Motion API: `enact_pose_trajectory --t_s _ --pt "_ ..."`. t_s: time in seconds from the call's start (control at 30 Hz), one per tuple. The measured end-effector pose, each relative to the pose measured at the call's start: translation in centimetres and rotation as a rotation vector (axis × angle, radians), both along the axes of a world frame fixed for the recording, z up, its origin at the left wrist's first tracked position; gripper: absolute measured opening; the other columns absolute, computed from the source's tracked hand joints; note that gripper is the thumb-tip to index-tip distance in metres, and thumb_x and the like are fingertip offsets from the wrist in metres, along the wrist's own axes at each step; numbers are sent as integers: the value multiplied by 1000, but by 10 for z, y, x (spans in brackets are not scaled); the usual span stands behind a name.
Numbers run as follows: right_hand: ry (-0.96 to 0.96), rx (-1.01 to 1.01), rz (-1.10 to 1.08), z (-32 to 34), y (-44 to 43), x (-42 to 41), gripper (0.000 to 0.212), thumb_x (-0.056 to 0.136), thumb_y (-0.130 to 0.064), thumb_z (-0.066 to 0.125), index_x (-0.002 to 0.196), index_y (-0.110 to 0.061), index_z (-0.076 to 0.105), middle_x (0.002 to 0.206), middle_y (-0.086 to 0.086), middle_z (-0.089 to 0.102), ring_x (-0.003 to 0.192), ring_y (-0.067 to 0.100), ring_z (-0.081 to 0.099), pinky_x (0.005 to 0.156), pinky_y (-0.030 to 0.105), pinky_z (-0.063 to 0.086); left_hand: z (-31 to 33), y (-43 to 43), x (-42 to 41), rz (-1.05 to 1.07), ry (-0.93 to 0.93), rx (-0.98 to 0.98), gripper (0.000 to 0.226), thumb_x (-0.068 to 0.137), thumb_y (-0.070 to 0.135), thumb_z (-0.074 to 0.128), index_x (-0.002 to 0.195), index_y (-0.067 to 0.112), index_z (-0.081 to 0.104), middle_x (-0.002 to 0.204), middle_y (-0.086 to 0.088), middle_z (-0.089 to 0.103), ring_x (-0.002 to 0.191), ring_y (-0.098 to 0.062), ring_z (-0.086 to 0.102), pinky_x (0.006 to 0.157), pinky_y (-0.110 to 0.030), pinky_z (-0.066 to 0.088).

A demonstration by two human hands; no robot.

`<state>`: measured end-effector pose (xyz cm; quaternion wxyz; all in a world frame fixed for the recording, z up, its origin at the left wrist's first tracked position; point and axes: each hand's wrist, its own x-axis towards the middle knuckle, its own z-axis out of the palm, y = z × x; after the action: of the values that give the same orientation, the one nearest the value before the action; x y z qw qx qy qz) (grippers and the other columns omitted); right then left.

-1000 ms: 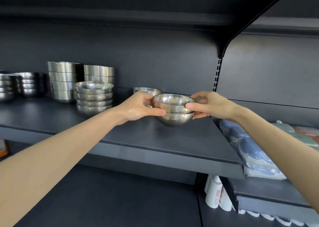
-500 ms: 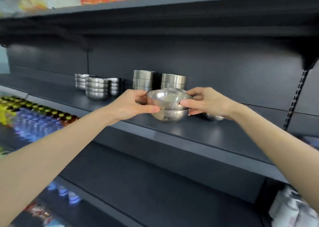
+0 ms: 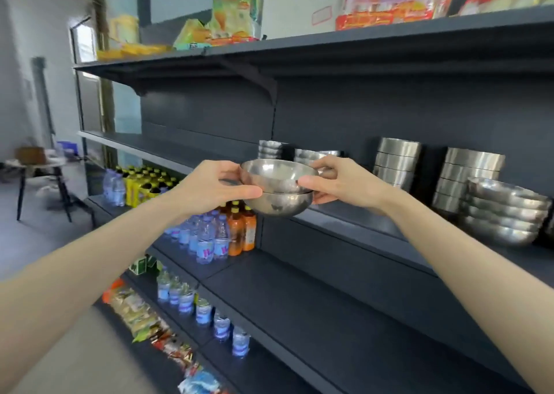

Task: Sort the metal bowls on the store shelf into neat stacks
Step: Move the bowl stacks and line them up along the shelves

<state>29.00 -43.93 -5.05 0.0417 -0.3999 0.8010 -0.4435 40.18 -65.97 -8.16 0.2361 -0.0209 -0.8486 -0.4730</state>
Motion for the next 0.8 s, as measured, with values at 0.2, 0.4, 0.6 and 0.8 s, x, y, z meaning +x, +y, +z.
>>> enact_pose_trajectory --t_s 0.2,0.4,0.6,0.8 --pt "48 10 104 4 -123 -18 54 78 -45 69 119 -14 52 101 2 71 80 7 71 75 21 58 -1 -107 6 141 19 12 34 71 34 80 100 18 72 96 12 73 98 -3 65 97 -29 46" --pt "56 -9 189 3 -240 -67 66 76 -51 69 127 -12 53 102 4 71 81 9 71 74 21 57 -1 -208 -24 249 44 10 26 76 31 77 98 18 72 99 9 73 99 -3 64 91 -21 46" --pt "56 -1 229 15 -353 -135 82 60 -62 67 124 -12 55 103 9 71 84 15 71 81 30 58 13 -315 -86 281 31 -51 22 77 32 75 95 20 72 103 0 73 103 -13 65 96 -27 48" --pt "30 10 230 29 -449 -194 62 78 -48 70 125 -11 54 104 9 70 84 16 72 79 27 58 17 -414 -144 240 34 -22 38 72 38 80 103 18 71 103 0 72 102 -18 67 98 -41 51"
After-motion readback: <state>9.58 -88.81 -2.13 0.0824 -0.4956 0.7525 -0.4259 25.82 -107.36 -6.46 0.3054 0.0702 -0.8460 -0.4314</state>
